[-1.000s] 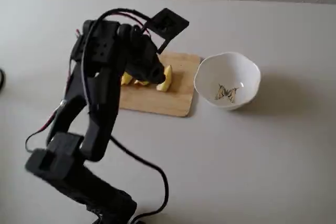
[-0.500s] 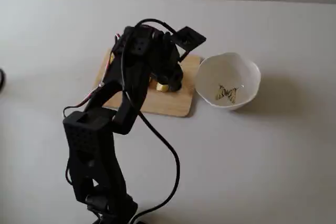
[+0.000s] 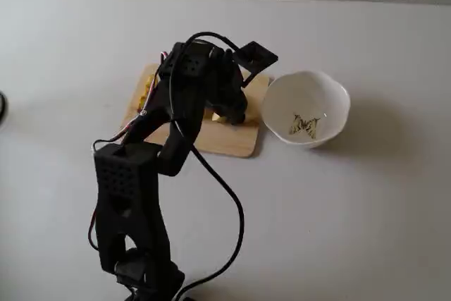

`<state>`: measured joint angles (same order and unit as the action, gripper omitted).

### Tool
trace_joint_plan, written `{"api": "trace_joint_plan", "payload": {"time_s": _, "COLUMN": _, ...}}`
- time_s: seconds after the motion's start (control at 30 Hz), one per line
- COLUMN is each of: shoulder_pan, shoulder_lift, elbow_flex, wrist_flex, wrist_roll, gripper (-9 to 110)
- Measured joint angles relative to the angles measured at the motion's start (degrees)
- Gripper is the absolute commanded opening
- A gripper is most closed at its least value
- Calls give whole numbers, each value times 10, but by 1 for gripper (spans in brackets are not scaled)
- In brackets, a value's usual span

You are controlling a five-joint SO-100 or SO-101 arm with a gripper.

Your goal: Pick up the rightmost apple slice from the cutting board and place it into the bowl

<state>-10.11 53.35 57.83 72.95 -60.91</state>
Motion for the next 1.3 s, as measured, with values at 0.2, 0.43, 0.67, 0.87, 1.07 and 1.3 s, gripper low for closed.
{"api": "trace_joint_plan", "payload": {"time_s": 0.2, "shoulder_pan": -5, "shoulder_lift": -7, "elbow_flex": -16, "wrist_flex": 1, "wrist_roll": 4, "gripper": 0}}
{"api": "trace_joint_plan", "payload": {"time_s": 0.43, "shoulder_pan": -2, "shoulder_lift": -19, "elbow_flex": -87, "wrist_flex": 40, "wrist_roll": 31, "gripper": 0}}
{"api": "trace_joint_plan", "payload": {"time_s": 0.67, "shoulder_pan": 9, "shoulder_lift": -64, "elbow_flex": -258, "wrist_flex": 142, "wrist_roll": 47, "gripper": 0}}
{"api": "trace_joint_plan", "payload": {"time_s": 0.87, "shoulder_pan": 50, "shoulder_lift": -138, "elbow_flex": -543, "wrist_flex": 273, "wrist_roll": 60, "gripper": 0}}
{"api": "trace_joint_plan", "payload": {"time_s": 1.07, "shoulder_pan": 131, "shoulder_lift": -138, "elbow_flex": -663, "wrist_flex": 289, "wrist_roll": 66, "gripper": 0}}
{"api": "trace_joint_plan", "payload": {"time_s": 1.3, "shoulder_pan": 230, "shoulder_lift": -182, "elbow_flex": -692, "wrist_flex": 288, "wrist_roll": 67, "gripper": 6}}
